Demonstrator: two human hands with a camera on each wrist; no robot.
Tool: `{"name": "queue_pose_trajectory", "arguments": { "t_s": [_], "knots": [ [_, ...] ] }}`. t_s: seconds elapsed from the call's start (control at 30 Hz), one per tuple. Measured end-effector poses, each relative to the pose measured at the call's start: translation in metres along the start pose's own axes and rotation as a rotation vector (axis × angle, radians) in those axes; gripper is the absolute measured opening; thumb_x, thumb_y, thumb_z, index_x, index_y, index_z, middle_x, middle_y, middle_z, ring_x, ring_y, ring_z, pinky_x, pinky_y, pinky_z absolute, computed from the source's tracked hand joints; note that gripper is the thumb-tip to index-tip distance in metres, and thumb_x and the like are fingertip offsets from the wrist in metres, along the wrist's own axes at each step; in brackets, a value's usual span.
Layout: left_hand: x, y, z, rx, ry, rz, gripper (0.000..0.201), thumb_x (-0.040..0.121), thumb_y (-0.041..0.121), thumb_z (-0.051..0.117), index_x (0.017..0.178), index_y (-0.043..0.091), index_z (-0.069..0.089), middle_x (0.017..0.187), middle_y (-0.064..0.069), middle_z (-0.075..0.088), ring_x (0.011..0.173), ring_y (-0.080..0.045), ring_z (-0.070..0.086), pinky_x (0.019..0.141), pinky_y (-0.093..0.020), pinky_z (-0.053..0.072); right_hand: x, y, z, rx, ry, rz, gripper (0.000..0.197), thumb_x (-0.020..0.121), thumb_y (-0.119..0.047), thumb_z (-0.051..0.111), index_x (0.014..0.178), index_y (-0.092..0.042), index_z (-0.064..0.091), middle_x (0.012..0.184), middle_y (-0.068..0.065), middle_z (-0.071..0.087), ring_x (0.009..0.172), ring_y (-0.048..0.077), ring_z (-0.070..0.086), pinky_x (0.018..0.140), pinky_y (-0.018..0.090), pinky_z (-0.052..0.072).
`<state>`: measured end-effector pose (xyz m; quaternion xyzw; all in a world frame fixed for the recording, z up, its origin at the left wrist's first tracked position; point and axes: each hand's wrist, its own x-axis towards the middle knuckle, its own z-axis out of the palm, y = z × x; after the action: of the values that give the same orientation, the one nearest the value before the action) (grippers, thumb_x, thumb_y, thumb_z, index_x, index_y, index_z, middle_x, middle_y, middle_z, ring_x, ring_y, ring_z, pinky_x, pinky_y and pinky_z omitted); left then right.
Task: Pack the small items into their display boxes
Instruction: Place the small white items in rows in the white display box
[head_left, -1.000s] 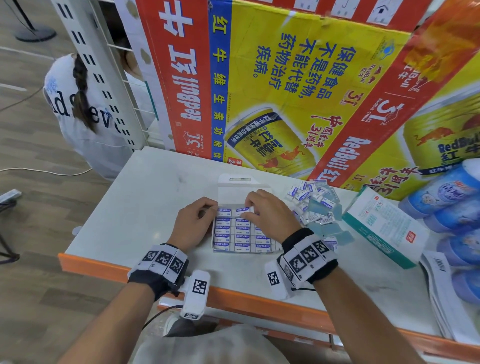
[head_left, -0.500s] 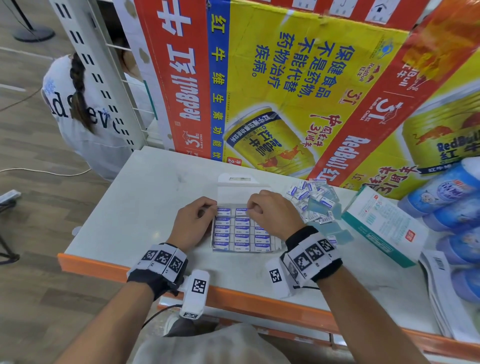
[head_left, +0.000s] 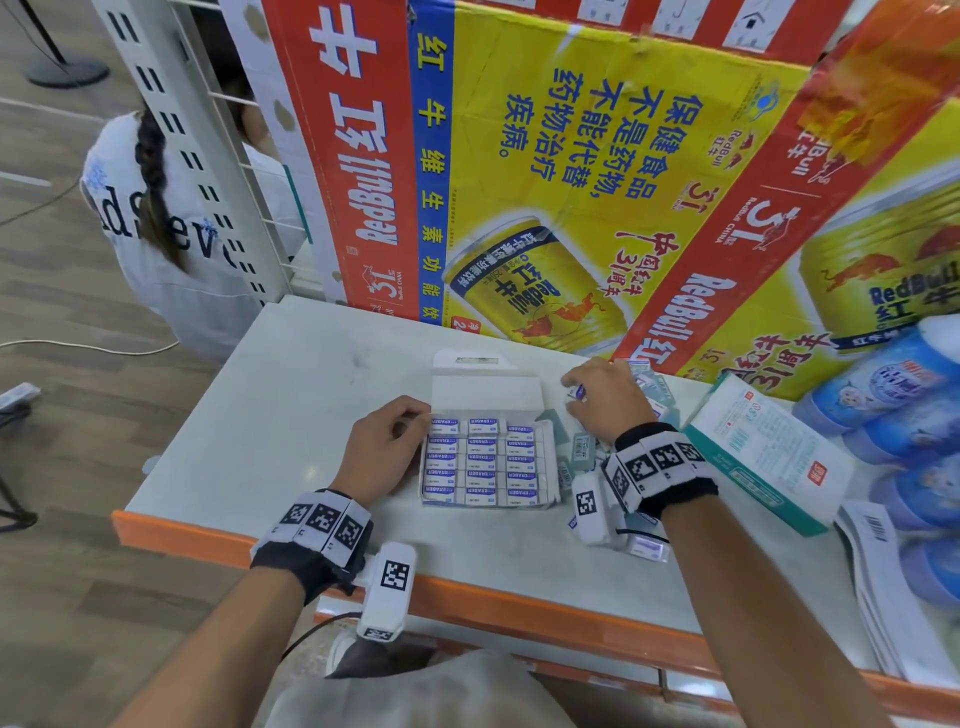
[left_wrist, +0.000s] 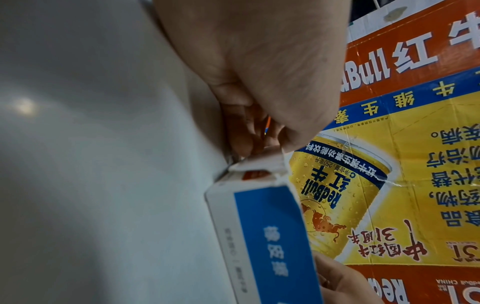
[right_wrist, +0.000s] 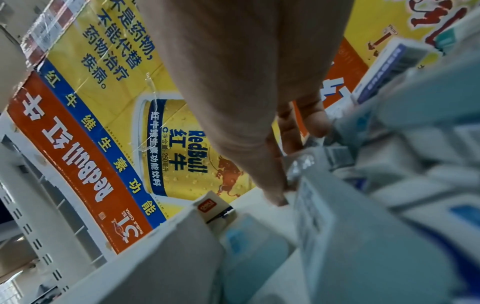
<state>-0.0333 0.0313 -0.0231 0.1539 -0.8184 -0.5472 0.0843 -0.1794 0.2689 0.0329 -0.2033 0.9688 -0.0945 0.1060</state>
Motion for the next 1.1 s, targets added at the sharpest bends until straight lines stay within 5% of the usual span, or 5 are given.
{"name": "queue_pose_trajectory", "arguments": {
  "t_s": [0.3, 0.47, 0.67, 0.83, 1.1],
  "knots": [
    [-0.001, 0.001, 0.0, 0.002, 0.006, 0.006, 0.012, 0.092, 0.024, 0.055, 0.085, 0.027, 0.064, 0.081, 0.009, 0.071, 0.074, -0.006, 0.064, 0.064, -0.013, 0.047, -0.011, -0.007, -0.006, 0.402, 0.187, -0.111, 0.017, 0.087, -0.014, 0.061, 0.104, -0.014, 0.068, 0.111, -0.001, 0.051, 0.072, 0.012, 0.049, 0.077, 0.019, 0.038],
    [-0.002, 0.002, 0.0, 0.01, 0.006, -0.002, 0.012, 0.092, 0.025, 0.055, 0.085, 0.027, 0.064, 0.081, 0.009, 0.071, 0.077, -0.008, 0.065, 0.068, -0.018, 0.049, -0.023, -0.016, -0.006, 0.444, 0.178, -0.19, 0.017, 0.086, -0.003, 0.058, 0.088, -0.02, 0.061, 0.105, -0.008, 0.05, 0.078, -0.001, 0.049, 0.072, 0.006, 0.036],
    [-0.002, 0.002, 0.0, 0.007, 0.002, -0.009, 0.012, 0.093, 0.026, 0.055, 0.085, 0.028, 0.063, 0.081, 0.008, 0.071, 0.077, -0.011, 0.066, 0.069, -0.022, 0.05, -0.034, -0.026, -0.004, 0.468, 0.049, -0.193, 0.029, 0.082, -0.012, 0.066, 0.103, -0.025, 0.051, 0.09, -0.01, 0.057, 0.079, 0.006, 0.051, 0.068, 0.017, 0.042],
    [-0.002, 0.004, -0.001, 0.007, 0.006, -0.005, 0.012, 0.093, 0.023, 0.055, 0.084, 0.026, 0.064, 0.081, 0.007, 0.071, 0.079, -0.014, 0.065, 0.072, -0.026, 0.05, -0.039, -0.028, 0.0, 0.222, 0.012, -0.342, 0.016, 0.083, -0.009, 0.063, 0.096, -0.017, 0.061, 0.089, -0.009, 0.055, 0.086, 0.006, 0.039, 0.071, 0.016, 0.029],
    [-0.003, 0.004, -0.001, 0.014, 0.002, -0.007, 0.013, 0.092, 0.024, 0.055, 0.084, 0.028, 0.063, 0.08, 0.007, 0.071, 0.076, -0.011, 0.065, 0.066, -0.02, 0.049, -0.04, -0.036, 0.001, 0.163, -0.026, -0.376, 0.011, 0.084, -0.004, 0.061, 0.092, -0.011, 0.061, 0.096, 0.001, 0.059, 0.091, 0.016, 0.044, 0.079, 0.025, 0.037]
  ]
}}
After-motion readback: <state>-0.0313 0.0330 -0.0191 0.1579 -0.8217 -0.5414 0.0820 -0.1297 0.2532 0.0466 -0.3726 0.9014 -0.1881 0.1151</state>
